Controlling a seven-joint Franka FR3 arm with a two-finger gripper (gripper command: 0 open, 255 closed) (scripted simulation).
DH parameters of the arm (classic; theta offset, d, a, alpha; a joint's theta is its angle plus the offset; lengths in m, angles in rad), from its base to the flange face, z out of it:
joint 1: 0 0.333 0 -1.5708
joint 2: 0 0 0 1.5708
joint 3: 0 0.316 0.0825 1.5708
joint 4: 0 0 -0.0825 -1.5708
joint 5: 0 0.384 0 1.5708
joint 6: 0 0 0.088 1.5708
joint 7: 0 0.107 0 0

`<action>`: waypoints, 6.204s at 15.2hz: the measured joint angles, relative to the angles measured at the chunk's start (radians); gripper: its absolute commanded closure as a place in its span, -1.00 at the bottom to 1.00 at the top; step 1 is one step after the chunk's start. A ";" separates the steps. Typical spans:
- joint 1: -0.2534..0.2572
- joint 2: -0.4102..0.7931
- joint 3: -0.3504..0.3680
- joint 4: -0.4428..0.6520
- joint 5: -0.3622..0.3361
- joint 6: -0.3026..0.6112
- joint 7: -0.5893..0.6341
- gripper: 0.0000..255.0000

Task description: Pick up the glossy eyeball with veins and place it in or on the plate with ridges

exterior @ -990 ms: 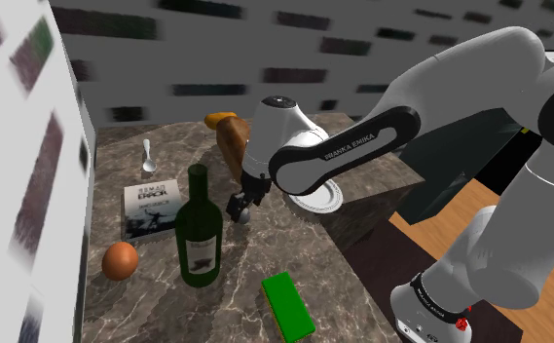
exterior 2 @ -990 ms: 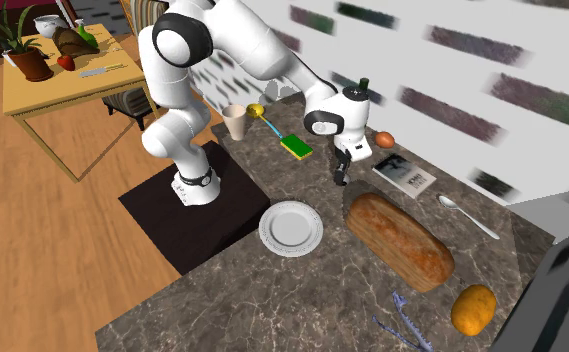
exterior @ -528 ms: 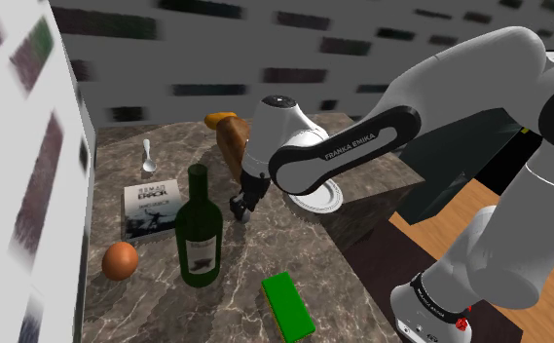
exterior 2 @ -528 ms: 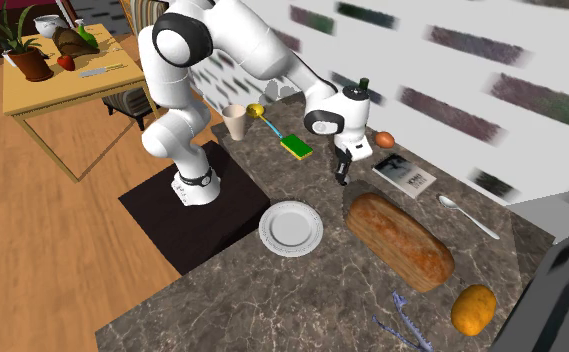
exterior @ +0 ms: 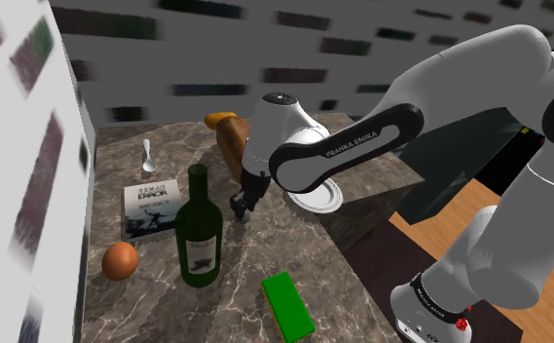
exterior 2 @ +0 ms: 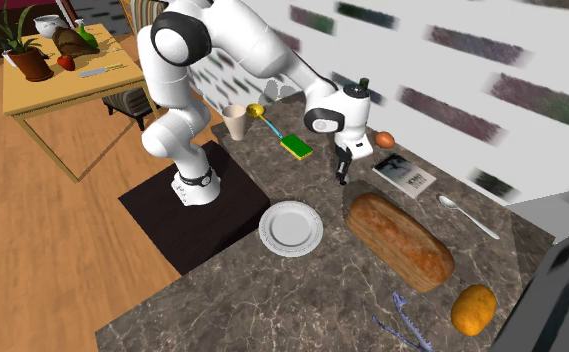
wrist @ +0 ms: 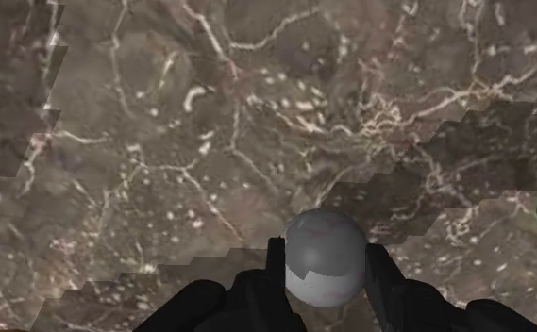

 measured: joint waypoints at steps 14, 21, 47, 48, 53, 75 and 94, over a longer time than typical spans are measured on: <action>0.003 0.244 -0.021 0.386 0.009 -0.421 0.043 -1.00; 0.009 0.265 -0.022 0.353 0.006 -0.373 0.047 -1.00; 0.000 0.189 -0.012 0.402 0.026 -0.494 0.050 1.00; -0.001 0.183 -0.011 0.406 0.028 -0.504 0.050 1.00; -0.005 0.158 -0.009 0.437 0.034 -0.558 0.050 1.00; -0.281 -0.191 -0.211 0.028 0.036 -0.534 -0.427 1.00; -0.289 -0.092 -0.220 -0.063 0.022 -0.346 -0.446 1.00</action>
